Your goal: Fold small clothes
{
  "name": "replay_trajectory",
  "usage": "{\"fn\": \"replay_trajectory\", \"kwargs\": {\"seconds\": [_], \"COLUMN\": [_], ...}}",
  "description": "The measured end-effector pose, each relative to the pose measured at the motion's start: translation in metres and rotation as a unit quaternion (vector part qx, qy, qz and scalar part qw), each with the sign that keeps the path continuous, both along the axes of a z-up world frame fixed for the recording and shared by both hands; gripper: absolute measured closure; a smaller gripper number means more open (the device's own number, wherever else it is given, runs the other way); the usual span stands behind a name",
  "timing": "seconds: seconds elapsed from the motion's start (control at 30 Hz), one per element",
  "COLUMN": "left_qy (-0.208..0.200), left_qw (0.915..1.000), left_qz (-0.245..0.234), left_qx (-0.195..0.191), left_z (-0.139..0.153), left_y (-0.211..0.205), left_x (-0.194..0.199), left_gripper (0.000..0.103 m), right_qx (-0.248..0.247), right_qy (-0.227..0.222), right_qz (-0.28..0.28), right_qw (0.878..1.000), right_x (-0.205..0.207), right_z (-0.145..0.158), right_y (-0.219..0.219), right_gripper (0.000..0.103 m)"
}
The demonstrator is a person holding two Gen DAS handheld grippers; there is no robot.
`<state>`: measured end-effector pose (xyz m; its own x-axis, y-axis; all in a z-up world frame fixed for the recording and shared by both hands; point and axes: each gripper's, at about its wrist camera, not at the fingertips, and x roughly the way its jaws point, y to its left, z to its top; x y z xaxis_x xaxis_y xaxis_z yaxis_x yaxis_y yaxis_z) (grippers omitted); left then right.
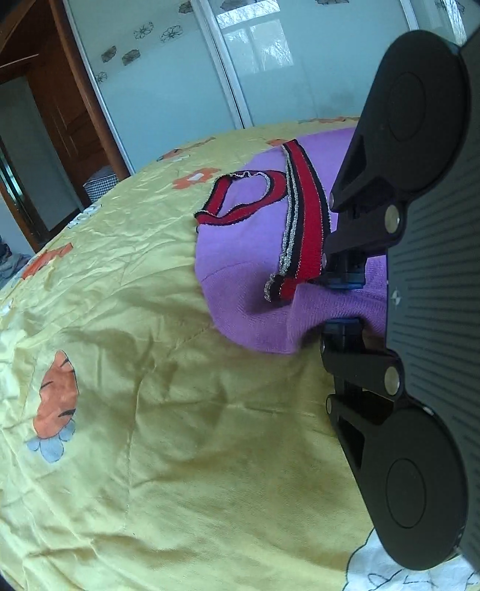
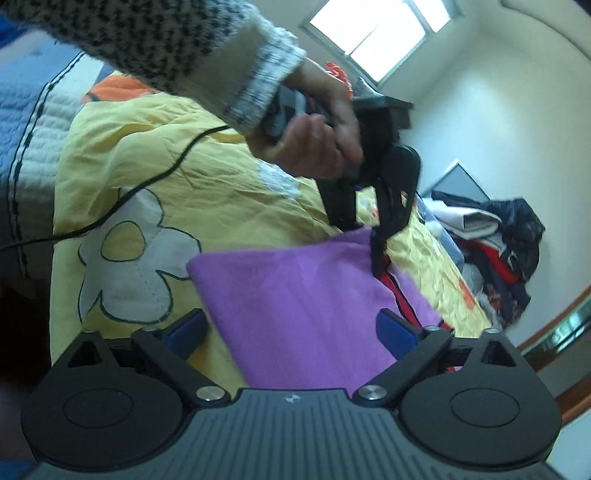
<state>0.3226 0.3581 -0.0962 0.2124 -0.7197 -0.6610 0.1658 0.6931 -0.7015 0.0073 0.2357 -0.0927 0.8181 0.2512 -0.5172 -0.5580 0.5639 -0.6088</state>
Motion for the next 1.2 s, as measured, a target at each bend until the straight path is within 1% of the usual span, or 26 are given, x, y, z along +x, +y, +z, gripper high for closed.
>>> {"fn": "replay_trajectory", "kwargs": {"seconds": [0.03, 0.07, 0.1, 0.13, 0.17, 0.2, 0.23, 0.27, 0.33, 0.37, 0.43, 0.47, 0.5, 0.53, 0.57, 0.6, 0.63, 0.7, 0.73, 0.8, 0.87, 0.97, 1.03, 1.13, 1.2], "left_qy": [0.001, 0.004, 0.008, 0.011, 0.014, 0.015, 0.017, 0.018, 0.022, 0.024, 0.028, 0.029, 0.027, 0.023, 0.021, 0.017, 0.013, 0.008, 0.006, 0.004, 0.001, 0.007, 0.010, 0.018, 0.022], "left_qw": [1.0000, 0.9999, 0.9996, 0.9993, 0.9990, 0.9986, 0.9982, 0.9979, 0.9966, 0.9957, 0.9936, 0.9927, 0.9921, 0.9916, 0.9910, 0.9908, 0.9908, 0.9909, 0.9911, 0.9910, 0.9918, 0.9928, 0.9931, 0.9937, 0.9946], "left_qz": [0.006, 0.012, 0.018, 0.025, 0.030, 0.036, 0.042, 0.046, 0.059, 0.066, 0.080, 0.085, 0.088, 0.088, 0.090, 0.089, 0.089, 0.086, 0.086, 0.082, 0.076, 0.069, 0.063, 0.052, 0.046], "left_qx": [-0.006, -0.012, -0.018, -0.024, -0.029, -0.034, -0.038, -0.042, -0.053, -0.061, -0.075, -0.080, -0.085, -0.091, -0.097, -0.100, -0.101, -0.103, -0.102, -0.106, -0.103, -0.098, -0.098, -0.098, -0.090], "left_z": [-0.001, -0.002, -0.004, -0.006, -0.008, -0.009, -0.010, -0.010, -0.011, -0.011, -0.010, -0.008, -0.005, 0.000, 0.005, 0.011, 0.018, 0.030, 0.035, 0.044, 0.050, 0.050, 0.048, 0.039, 0.031], "left_y": [0.001, 0.002, 0.004, 0.006, 0.007, 0.009, 0.009, 0.011, 0.014, 0.016, 0.019, 0.019, 0.018, 0.017, 0.015, 0.012, 0.007, -0.005, -0.013, -0.032, -0.056, -0.097, -0.127, -0.173, -0.202], "left_x": [-0.001, -0.001, -0.001, -0.002, -0.003, -0.004, -0.005, -0.007, -0.010, -0.011, -0.014, -0.016, -0.017, -0.018, -0.019, -0.020, -0.020, -0.019, -0.020, -0.017, -0.015, -0.009, -0.006, -0.004, -0.003], "left_gripper": [0.091, 0.091, 0.091, 0.091, 0.091, 0.091, 0.091, 0.091, 0.092, 0.092, 0.092, 0.092, 0.092, 0.092, 0.092, 0.092, 0.092, 0.092, 0.092, 0.092, 0.092, 0.092, 0.093, 0.094, 0.094], "right_qx": [-0.005, -0.013, -0.024, -0.039, -0.055, -0.063, -0.065, -0.064, -0.048, -0.028, 0.042, 0.088, 0.143, 0.205, 0.252, 0.290, 0.312, 0.348, 0.366, 0.401, 0.421, 0.451, 0.473, 0.502, 0.515], "right_qy": [0.000, -0.002, -0.010, -0.023, -0.036, -0.039, -0.028, -0.014, -0.007, 0.009, 0.061, 0.095, 0.138, 0.183, 0.209, 0.218, 0.213, 0.186, 0.177, 0.175, 0.165, 0.166, 0.165, 0.161, 0.157], "right_qz": [0.008, 0.015, 0.021, 0.030, 0.039, 0.045, 0.050, 0.051, 0.046, 0.041, 0.024, 0.011, -0.006, -0.023, -0.035, -0.046, -0.055, -0.074, -0.083, -0.095, -0.112, -0.136, -0.153, -0.178, -0.195], "right_qw": [1.000, 1.000, 0.999, 0.999, 0.997, 0.996, 0.996, 0.997, 0.998, 0.999, 0.997, 0.992, 0.980, 0.961, 0.944, 0.931, 0.924, 0.916, 0.910, 0.894, 0.885, 0.866, 0.851, 0.831, 0.820], "right_x": [-0.001, -0.003, -0.004, -0.006, -0.009, -0.009, -0.008, -0.006, -0.003, 0.001, 0.015, 0.025, 0.036, 0.049, 0.058, 0.064, 0.067, 0.066, 0.065, 0.064, 0.058, 0.051, 0.045, 0.039, 0.035], "right_z": [0.000, -0.002, -0.004, -0.008, -0.011, -0.014, -0.017, -0.019, -0.019, -0.014, 0.002, 0.010, 0.019, 0.027, 0.032, 0.038, 0.044, 0.056, 0.061, 0.068, 0.071, 0.068, 0.066, 0.064, 0.062], "right_y": [0.002, 0.005, 0.009, 0.014, 0.018, 0.021, 0.024, 0.025, 0.026, 0.022, 0.010, 0.001, -0.012, -0.028, -0.043, -0.058, -0.069, -0.094, -0.108, -0.135, -0.161, -0.200, -0.227, -0.264, -0.285], "right_gripper": [0.019, 0.029, 0.035, 0.038, 0.045, 0.065, 0.078, 0.096, 0.096, 0.097, 0.097, 0.097, 0.097, 0.097, 0.098, 0.098, 0.098, 0.098, 0.098, 0.098, 0.098, 0.098, 0.098, 0.098, 0.098]}}
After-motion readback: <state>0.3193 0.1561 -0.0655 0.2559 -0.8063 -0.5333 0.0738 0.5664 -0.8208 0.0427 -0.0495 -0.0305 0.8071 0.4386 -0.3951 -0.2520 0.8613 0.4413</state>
